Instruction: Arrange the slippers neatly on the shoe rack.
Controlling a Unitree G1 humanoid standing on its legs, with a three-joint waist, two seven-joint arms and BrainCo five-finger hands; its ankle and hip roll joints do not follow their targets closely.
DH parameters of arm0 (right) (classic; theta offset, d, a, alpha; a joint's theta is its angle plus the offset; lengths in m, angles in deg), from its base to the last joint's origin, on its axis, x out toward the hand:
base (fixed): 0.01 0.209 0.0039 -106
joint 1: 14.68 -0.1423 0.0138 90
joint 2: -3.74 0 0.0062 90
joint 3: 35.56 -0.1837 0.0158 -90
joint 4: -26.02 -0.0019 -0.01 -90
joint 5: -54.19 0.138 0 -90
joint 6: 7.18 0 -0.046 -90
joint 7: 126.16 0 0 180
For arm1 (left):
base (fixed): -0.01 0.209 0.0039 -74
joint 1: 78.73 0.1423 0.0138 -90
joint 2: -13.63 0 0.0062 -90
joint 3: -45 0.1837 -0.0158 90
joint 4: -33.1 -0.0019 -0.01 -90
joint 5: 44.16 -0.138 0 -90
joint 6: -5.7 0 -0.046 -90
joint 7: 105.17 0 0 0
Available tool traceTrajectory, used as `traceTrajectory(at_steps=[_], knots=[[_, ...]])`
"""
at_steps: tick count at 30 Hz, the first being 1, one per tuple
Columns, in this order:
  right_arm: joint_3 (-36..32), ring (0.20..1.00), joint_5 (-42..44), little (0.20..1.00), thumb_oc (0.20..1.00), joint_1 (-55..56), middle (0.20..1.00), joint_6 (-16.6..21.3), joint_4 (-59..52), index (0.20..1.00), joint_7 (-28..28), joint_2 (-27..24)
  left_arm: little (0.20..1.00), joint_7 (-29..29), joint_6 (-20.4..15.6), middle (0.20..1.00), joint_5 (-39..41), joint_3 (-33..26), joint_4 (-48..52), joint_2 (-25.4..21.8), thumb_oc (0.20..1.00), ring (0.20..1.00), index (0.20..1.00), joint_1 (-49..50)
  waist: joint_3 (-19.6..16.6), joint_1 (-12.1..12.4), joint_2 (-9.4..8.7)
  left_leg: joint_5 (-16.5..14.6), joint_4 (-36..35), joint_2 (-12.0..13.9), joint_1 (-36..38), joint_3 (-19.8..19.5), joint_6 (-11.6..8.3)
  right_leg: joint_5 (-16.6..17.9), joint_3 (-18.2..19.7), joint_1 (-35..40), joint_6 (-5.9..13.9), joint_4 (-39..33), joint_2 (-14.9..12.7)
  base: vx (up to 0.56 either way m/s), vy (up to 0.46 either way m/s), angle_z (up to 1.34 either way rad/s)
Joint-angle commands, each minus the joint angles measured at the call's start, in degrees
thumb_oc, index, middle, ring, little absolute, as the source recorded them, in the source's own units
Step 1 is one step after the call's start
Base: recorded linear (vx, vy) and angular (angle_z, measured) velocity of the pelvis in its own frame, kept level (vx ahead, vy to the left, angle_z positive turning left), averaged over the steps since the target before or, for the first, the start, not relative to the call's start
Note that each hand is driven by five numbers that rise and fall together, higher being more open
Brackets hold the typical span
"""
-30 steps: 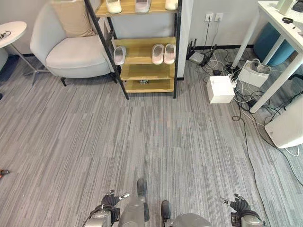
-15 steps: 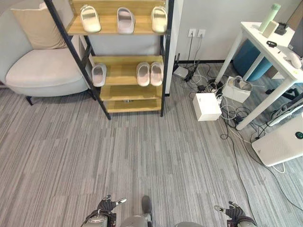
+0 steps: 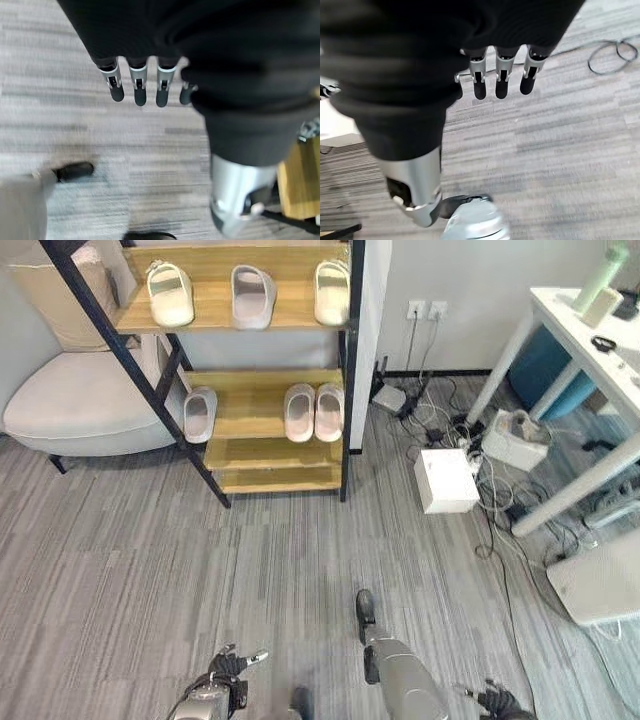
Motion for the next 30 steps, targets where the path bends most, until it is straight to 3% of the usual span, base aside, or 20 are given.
traceTrajectory(at_steps=[1, 2, 6, 10, 12, 13, 14, 16, 18, 19, 20, 24, 26, 29, 30], knots=[[-0.8, 1.000, 1.6, 1.000, 1.000, -2.2, 1.000, 0.9, -0.3, 1.000, 0.5, -3.2, 1.000, -0.2, -1.7, 1.000, -2.8, 0.6, 1.2, -0.3, 1.000, 1.000, 1.000, -2.6, -0.8, -1.9, 3.30, 3.8, 0.8, -2.2, 1.6, 3.7, -3.66, 3.9, 0.7, 4.4, -2.22, -4.4, 4.2, 0.32, -0.187, 0.70], [-1.2, 1.000, 2.6, 1.000, 1.000, -2.1, 1.000, 1.2, 0.3, 1.000, 0.5, -3.6, 1.000, -0.3, -1.5, 1.000, -2.5, 1.0, 0.9, 0.0, 1.000, 1.000, 1.000, -2.7, -1.6, -2.1, 3.96, 6.1, 5.4, -0.4, 0.5, 3.2, -5.08, 2.5, -0.5, 5.9, -3.70, -3.7, 4.8, 0.31, -0.176, 0.67], [-1.2, 1.000, 3.5, 1.000, 1.000, -2.4, 1.000, 1.5, 0.5, 1.000, 0.4, -4.3, 1.000, -0.4, -1.6, 1.000, -1.7, 1.8, 0.4, 0.2, 1.000, 1.000, 1.000, -3.2, -1.5, -1.5, 3.67, 11.5, 16.6, 0.0, -3.6, 2.1, -6.98, 0.5, -1.1, 10.4, -5.86, -4.9, 5.4, 0.26, -0.156, 0.28], [-1.1, 1.000, 3.7, 1.000, 1.000, -2.9, 1.000, 1.2, 1.1, 1.000, 0.6, -4.4, 1.000, -0.4, -1.6, 1.000, -0.7, 2.0, 0.1, 0.3, 1.000, 1.000, 1.000, -3.6, -1.0, -0.5, 2.43, 12.3, 20.4, 1.4, -9.1, 5.2, -5.99, -1.2, -1.5, 14.0, -6.54, -5.8, 3.9, 0.18, -0.073, 0.17], [-1.2, 1.000, 3.9, 1.000, 1.000, -3.3, 1.000, 1.0, 1.4, 1.000, 0.7, -4.6, 1.000, -0.5, -1.5, 1.000, -0.7, 2.1, -0.1, 0.3, 1.000, 1.000, 1.000, -3.8, -0.7, 0.6, 1.53, 9.9, 17.8, 1.3, -12.8, 7.7, -4.82, -2.1, -1.5, 16.6, -6.20, -6.6, 2.6, 0.23, 0.009, 0.20], [-1.0, 1.000, 3.6, 1.000, 1.000, -3.5, 1.000, 1.0, 1.5, 1.000, 0.9, -4.6, 1.000, -0.3, -1.5, 1.000, -0.7, 2.1, -0.1, 0.3, 1.000, 1.000, 1.000, -3.7, -0.8, 1.3, 1.44, 9.7, 12.8, 1.3, -16.0, 9.0, -4.81, -3.1, -1.6, 18.0, -5.91, -7.1, 2.2, 0.22, 0.047, 0.13], [-1.0, 1.000, 3.6, 1.000, 1.000, -3.4, 1.000, 1.0, 1.5, 1.000, 0.9, -4.5, 1.000, -0.3, -1.5, 1.000, -0.7, 2.2, 0.0, 0.3, 1.000, 1.000, 1.000, -3.7, -0.7, 1.3, 1.36, 9.7, 12.7, 1.2, -15.7, 9.1, -4.77, -3.2, -1.6, 18.2, -5.85, -7.1, 2.1, 0.34, 0.082, 0.07], [-0.6, 1.000, 3.1, 1.000, 1.000, -3.4, 1.000, 1.1, 1.2, 1.000, 1.3, -4.1, 1.000, 0.0, -1.2, 1.000, -1.3, 2.4, 0.1, 0.4, 1.000, 1.000, 1.000, -3.4, -0.4, 2.6, 2.67, 17.3, 4.0, 3.1, -21.0, 11.6, -6.59, -5.2, -1.4, 21.6, -5.89, -7.6, 3.1, 0.34, 0.096, 0.04], [-0.4, 1.000, 2.8, 1.000, 1.000, -3.4, 1.000, 1.2, 1.6, 1.000, 1.5, -3.8, 1.000, 0.4, -1.2, 1.000, -1.7, 2.2, -0.4, 0.4, 1.000, 1.000, 1.000, -3.5, -0.3, 3.0, 2.90, 20.2, -0.7, 4.1, -22.9, 15.1, -7.63, -6.2, -1.1, 24.8, -5.64, -8.6, 3.1, 0.31, 0.133, 0.24], [-0.4, 1.000, 2.8, 1.000, 1.000, -3.4, 1.000, 1.2, 1.6, 1.000, 1.5, -3.8, 1.000, 0.4, -1.2, 1.000, -1.7, 2.2, -0.4, 0.4, 1.000, 1.000, 1.000, -3.5, -0.4, 3.0, 2.83, 20.1, -0.7, 4.0, -22.9, 15.1, -7.62, -6.2, -1.1, 24.8, -5.62, -8.7, 3.0, 0.37, 0.224, 0.16], [-0.3, 1.000, 2.8, 1.000, 1.000, -3.4, 1.000, 0.9, 2.0, 1.000, 1.4, -3.4, 1.000, 0.4, -1.0, 1.000, -1.3, 2.0, -0.2, 0.5, 1.000, 1.000, 1.000, -3.4, -1.1, 3.1, 3.18, 21.3, -0.7, 5.5, -23.5, 18.2, -8.22, -6.6, -1.1, 26.4, -5.17, -9.2, 2.6, 0.34, 0.230, -0.02], [-0.3, 1.000, 2.0, 1.000, 1.000, -2.6, 1.000, 0.5, 1.9, 1.000, 0.9, -3.1, 1.000, 0.1, -1.0, 1.000, -1.4, 1.7, -1.2, 0.5, 1.000, 1.000, 1.000, -2.8, -3.4, 3.0, 3.69, 21.8, -0.7, 5.3, -22.3, 19.2, -7.65, -8.1, -1.7, 28.4, -3.82, -9.5, 1.2, 0.30, 0.220, 0.05], [-0.4, 1.000, 1.6, 1.000, 1.000, -3.3, 1.000, 0.4, 2.5, 1.000, 0.7, -2.6, 1.000, -0.2, -1.1, 1.000, -2.1, 1.9, -2.6, 0.5, 1.000, 1.000, 1.000, -2.8, -5.0, 3.3, 3.06, 19.6, -0.7, 3.3, -20.4, 19.7, -6.13, -8.4, -1.8, 29.2, -2.07, -8.6, -1.5, 0.39, 0.325, 0.09], [-0.2, 1.000, 1.5, 1.000, 1.000, -3.9, 1.000, 0.5, 2.8, 1.000, 0.4, -2.1, 1.000, -0.2, -1.1, 1.000, -3.0, 2.1, -3.0, 0.1, 1.000, 1.000, 1.000, -2.9, -5.2, 3.7, 2.43, 18.3, -0.7, 2.2, -19.3, 20.5, -5.04, -8.1, -1.3, 28.3, -1.01, -6.1, -2.9, 0.26, 0.234, -0.04], [0.3, 1.000, 1.3, 1.000, 1.000, -4.6, 1.000, 0.6, 2.9, 1.000, 0.4, -1.7, 1.000, -0.1, -1.1, 1.000, -3.2, 2.1, -3.3, -0.6, 1.000, 1.000, 1.000, -3.0, -5.2, 3.8, 1.80, 16.3, -0.7, 0.9, -18.0, 21.0, -3.95, -7.4, -1.2, 27.1, -0.20, -2.4, -3.8, 0.19, 0.211, 0.04]])
